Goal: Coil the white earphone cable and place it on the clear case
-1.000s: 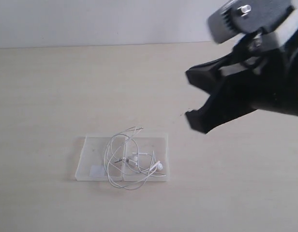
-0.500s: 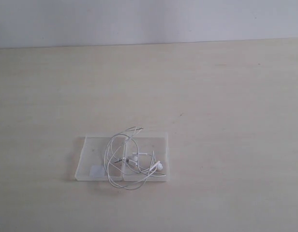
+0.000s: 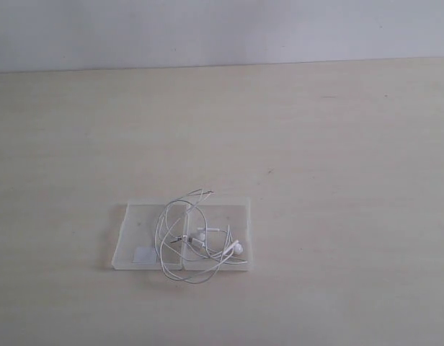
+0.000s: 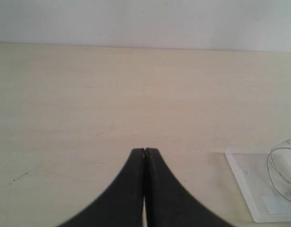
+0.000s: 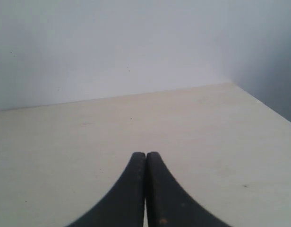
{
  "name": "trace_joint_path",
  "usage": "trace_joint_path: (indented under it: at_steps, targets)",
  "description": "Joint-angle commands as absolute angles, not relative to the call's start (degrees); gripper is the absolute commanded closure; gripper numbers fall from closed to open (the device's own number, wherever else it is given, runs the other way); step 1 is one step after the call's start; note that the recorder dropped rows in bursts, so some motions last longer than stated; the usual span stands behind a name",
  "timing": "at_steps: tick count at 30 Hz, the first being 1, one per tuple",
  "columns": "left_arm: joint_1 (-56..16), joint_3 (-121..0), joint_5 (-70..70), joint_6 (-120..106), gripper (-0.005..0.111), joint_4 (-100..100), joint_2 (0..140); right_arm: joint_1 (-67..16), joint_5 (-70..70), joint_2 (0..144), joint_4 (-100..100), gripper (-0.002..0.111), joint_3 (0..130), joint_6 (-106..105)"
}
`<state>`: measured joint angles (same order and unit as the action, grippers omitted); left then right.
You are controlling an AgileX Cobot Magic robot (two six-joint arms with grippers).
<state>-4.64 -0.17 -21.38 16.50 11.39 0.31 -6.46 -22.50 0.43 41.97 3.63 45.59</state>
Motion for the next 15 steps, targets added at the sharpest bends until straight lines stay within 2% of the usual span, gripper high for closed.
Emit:
trace_joint_path:
  at_steps: [1,11,13,15]
  targets:
    - [-4.7,0.0,-20.7,16.7,0.107,11.4,0.0,-5.9,-22.8,0.0,42.3,0.108,2.2,45.1]
    - [-4.7,0.0,-20.7,16.7,0.107,11.4,0.0,-5.9,-17.4,0.0,41.6,0.108,1.0,44.6]
    - [-4.7,0.0,-20.7,16.7,0.107,11.4,0.0,-5.9,-17.5,0.0,35.0,0.108,1.0,36.4]
    - [-4.7,0.0,-20.7,16.7,0.107,11.4,0.0,-5.9,-17.6,0.0,22.4,0.108,1.0,19.7]
